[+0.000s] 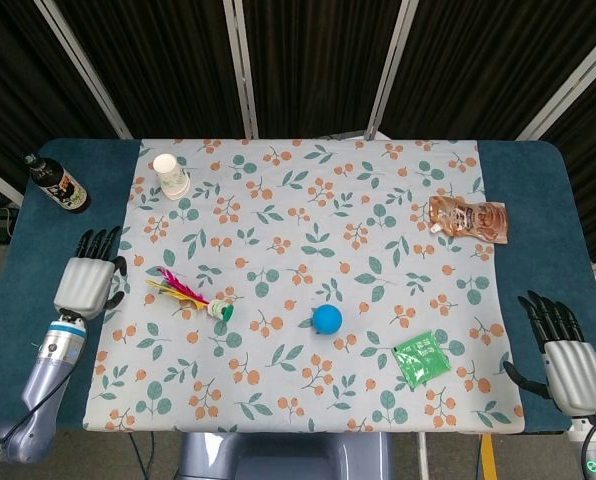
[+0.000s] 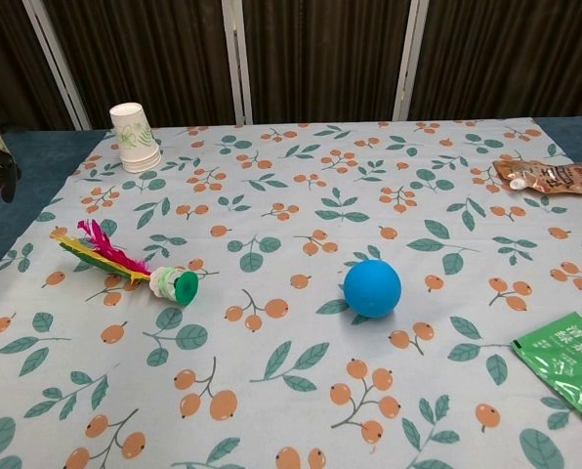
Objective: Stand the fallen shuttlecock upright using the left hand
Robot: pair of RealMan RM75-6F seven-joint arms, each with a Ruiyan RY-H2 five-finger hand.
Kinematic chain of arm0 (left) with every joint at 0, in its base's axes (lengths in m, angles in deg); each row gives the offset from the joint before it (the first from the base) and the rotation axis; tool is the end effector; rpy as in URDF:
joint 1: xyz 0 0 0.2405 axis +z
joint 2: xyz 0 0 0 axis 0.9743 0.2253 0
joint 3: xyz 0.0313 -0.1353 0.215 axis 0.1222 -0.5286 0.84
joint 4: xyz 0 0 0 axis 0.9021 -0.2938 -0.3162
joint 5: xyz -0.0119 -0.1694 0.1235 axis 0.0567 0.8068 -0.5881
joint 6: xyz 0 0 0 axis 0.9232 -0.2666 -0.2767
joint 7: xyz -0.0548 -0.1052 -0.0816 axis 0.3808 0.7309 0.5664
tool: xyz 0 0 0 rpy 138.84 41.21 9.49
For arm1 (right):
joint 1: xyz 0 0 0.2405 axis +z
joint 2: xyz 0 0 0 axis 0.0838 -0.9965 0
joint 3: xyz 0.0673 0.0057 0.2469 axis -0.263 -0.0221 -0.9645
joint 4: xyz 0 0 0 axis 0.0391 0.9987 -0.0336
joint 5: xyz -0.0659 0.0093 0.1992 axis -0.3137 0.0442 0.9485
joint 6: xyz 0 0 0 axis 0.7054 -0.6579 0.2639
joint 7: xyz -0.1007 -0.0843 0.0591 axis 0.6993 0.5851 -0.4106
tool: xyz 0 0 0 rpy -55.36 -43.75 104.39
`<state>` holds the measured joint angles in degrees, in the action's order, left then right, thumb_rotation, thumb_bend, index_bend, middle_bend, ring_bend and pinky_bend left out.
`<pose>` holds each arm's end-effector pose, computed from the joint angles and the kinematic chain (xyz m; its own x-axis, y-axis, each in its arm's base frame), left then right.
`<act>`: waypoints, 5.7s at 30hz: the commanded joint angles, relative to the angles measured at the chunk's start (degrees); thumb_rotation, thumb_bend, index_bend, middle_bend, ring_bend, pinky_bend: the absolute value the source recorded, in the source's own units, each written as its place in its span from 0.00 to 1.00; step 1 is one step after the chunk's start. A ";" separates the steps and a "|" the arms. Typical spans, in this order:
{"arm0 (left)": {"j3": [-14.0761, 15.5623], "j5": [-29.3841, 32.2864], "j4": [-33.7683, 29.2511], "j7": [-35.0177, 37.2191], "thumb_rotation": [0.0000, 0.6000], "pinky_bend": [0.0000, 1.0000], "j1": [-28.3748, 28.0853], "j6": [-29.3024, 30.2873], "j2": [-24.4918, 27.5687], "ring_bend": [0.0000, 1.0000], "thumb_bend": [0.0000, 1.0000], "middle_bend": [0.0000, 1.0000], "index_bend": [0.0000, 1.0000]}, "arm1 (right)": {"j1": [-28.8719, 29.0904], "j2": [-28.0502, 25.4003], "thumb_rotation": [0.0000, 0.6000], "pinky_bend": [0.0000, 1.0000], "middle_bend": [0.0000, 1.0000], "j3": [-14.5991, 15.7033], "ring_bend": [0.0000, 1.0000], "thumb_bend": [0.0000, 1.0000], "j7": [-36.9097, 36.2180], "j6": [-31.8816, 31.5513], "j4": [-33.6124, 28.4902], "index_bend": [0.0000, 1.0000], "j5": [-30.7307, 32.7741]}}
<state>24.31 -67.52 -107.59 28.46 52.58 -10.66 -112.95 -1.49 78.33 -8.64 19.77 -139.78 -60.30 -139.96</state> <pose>-0.2619 0.3072 0.0614 0.6423 0.1202 0.7570 0.7660 -0.1346 -0.6286 -0.3053 -0.1665 0.1562 0.3277 -0.0370 0.9441 -0.9443 -0.0458 0.3259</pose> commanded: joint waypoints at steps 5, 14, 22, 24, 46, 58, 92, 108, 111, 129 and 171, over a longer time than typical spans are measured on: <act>0.35 3.07 3.73 -0.89 1.00 0.00 -2.17 -1.79 -3.70 0.00 0.32 0.00 0.49 | 0.00 -0.03 1.00 0.00 0.00 -0.02 0.00 0.16 -0.05 0.05 -0.04 0.04 0.08; 1.15 5.23 6.69 -1.96 1.00 0.00 -3.64 -2.87 -6.60 0.00 0.37 0.00 0.43 | 0.00 -0.06 1.00 0.00 0.00 -0.08 0.00 0.16 -0.17 0.18 -0.15 0.04 0.34; 1.82 5.73 8.02 -1.82 1.00 0.00 -4.45 -3.01 -8.09 0.00 0.41 0.00 0.44 | -0.04 -0.04 1.00 0.00 0.00 -0.12 0.00 0.16 -0.01 0.12 -0.21 0.04 0.39; 2.01 5.89 8.42 -1.96 1.00 0.00 -4.70 -3.13 -8.50 0.00 0.41 0.00 0.44 | -0.05 -0.03 1.00 0.00 0.00 -0.11 0.00 0.16 0.01 0.12 -0.23 0.04 0.37; 3.04 7.11 10.97 -2.66 1.00 0.00 -6.74 -3.13 -11.90 0.00 0.46 0.00 0.51 | -0.10 0.00 1.00 0.00 0.00 -0.17 0.00 0.16 -0.13 -0.03 -0.11 0.04 0.33; 3.71 6.78 10.65 -2.27 1.00 0.00 -6.66 -2.57 -11.98 0.00 0.50 0.00 0.53 | -0.12 0.00 1.00 0.00 0.00 -0.17 0.00 0.16 -0.01 -0.01 -0.17 0.04 0.36; 2.48 2.83 -0.13 -7.75 1.00 0.00 -9.41 1.06 -5.42 0.00 0.50 0.00 0.60 | -0.12 0.13 1.00 0.00 0.00 -0.29 0.00 0.16 0.55 -0.08 -0.09 0.04 0.42; -0.63 3.07 -11.91 -17.52 1.00 0.00 -15.06 1.19 -1.83 0.00 0.50 0.00 0.61 | -0.15 0.30 1.00 0.00 0.00 -0.48 0.00 0.16 0.77 -0.21 0.13 0.04 0.64; -0.72 3.53 -12.99 -18.53 1.00 0.00 -15.66 1.42 -1.88 0.00 0.50 0.00 0.61 | -0.15 0.30 1.00 0.00 0.00 -0.50 0.00 0.16 0.79 -0.26 0.16 0.04 0.61; -0.30 2.86 -17.24 -19.85 1.00 0.00 -18.24 2.55 -2.06 0.00 0.50 0.00 0.62 | -0.13 0.39 1.00 0.00 0.00 -0.56 0.00 0.16 1.00 -0.21 0.13 0.04 0.73; 0.17 -0.95 -24.42 -14.89 1.00 0.00 -17.94 8.66 -2.92 0.00 0.38 0.00 0.16 | -0.14 0.27 1.00 0.00 0.00 -0.54 0.00 0.16 1.01 -0.20 0.26 0.04 0.70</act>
<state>24.83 -68.13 -130.16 12.92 33.94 -3.13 -116.79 -1.63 78.59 -9.17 20.77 -139.98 -60.05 -139.26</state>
